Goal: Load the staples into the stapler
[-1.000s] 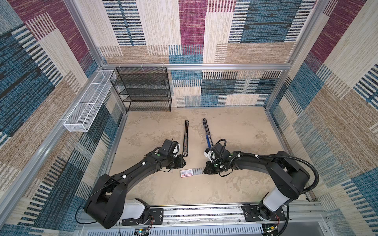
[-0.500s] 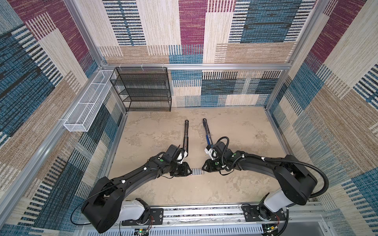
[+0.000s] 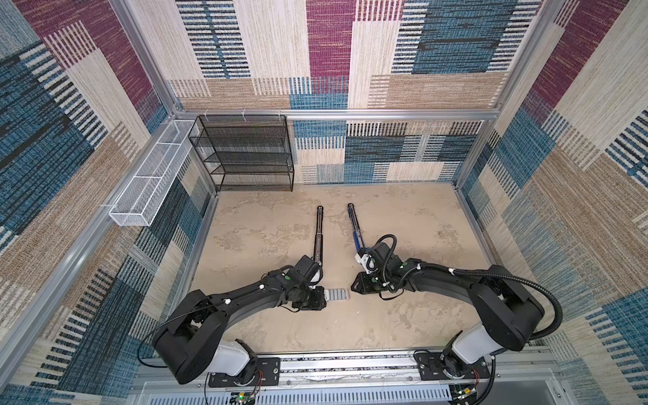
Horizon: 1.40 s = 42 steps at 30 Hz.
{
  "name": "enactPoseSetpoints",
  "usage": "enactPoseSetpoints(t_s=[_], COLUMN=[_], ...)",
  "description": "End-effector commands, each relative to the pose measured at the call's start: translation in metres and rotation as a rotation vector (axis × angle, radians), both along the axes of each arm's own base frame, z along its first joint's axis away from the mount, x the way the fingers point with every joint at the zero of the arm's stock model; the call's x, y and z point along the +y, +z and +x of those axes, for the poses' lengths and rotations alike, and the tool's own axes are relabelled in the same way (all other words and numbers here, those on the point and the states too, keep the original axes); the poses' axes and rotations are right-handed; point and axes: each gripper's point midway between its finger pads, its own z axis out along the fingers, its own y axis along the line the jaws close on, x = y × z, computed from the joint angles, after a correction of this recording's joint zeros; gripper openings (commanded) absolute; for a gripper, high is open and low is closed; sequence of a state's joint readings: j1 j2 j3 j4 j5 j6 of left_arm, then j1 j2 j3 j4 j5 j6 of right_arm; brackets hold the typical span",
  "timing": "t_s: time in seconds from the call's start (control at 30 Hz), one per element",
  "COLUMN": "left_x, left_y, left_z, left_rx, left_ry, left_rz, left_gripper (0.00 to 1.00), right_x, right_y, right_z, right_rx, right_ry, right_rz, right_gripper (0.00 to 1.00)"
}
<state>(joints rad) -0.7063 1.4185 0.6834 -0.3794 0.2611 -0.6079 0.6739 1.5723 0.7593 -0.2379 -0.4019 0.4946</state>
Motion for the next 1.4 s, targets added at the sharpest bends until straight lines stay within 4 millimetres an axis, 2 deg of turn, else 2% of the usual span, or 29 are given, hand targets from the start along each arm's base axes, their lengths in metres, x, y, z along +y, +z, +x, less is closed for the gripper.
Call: enactPoseSetpoints(t_s=[0.0, 0.3, 0.57, 0.7, 0.8, 0.87, 0.97, 1.2, 1.37], left_x=[0.007, 0.021, 0.037, 0.038, 0.032, 0.028, 0.020, 0.001, -0.018], left_y=[-0.004, -0.008, -0.007, 0.000, 0.006, 0.009, 0.016, 0.034, 0.037], left_z=[0.013, 0.025, 0.036, 0.037, 0.033, 0.030, 0.026, 0.019, 0.015], left_rx=[-0.041, -0.063, -0.082, -0.089, -0.076, -0.067, -0.070, -0.072, -0.051], left_ry=[0.049, 0.098, 0.152, 0.155, 0.147, 0.143, 0.125, 0.065, -0.004], left_rz=[0.043, 0.078, 0.093, 0.079, 0.039, 0.014, -0.015, -0.069, -0.094], left_gripper=[0.30, 0.29, 0.28, 0.28, 0.28, 0.28, 0.28, 0.29, 0.29], right_x=[0.010, 0.036, 0.049, 0.044, 0.042, 0.042, 0.040, 0.025, 0.024], right_y=[0.002, -0.004, -0.002, 0.001, 0.003, 0.002, -0.005, -0.016, -0.015], right_z=[-0.005, -0.018, -0.013, -0.007, -0.004, -0.004, -0.005, -0.015, -0.018], right_rx=[0.014, 0.060, 0.049, 0.021, 0.010, 0.009, 0.020, 0.038, 0.035], right_ry=[0.047, 0.139, 0.160, 0.136, 0.121, 0.119, 0.119, 0.109, 0.103], right_rz=[0.051, 0.091, 0.105, 0.075, 0.060, 0.052, 0.022, -0.031, -0.012], right_gripper=[0.27, 0.24, 0.25, 0.33, 0.43, 0.45, 0.41, 0.20, 0.17])
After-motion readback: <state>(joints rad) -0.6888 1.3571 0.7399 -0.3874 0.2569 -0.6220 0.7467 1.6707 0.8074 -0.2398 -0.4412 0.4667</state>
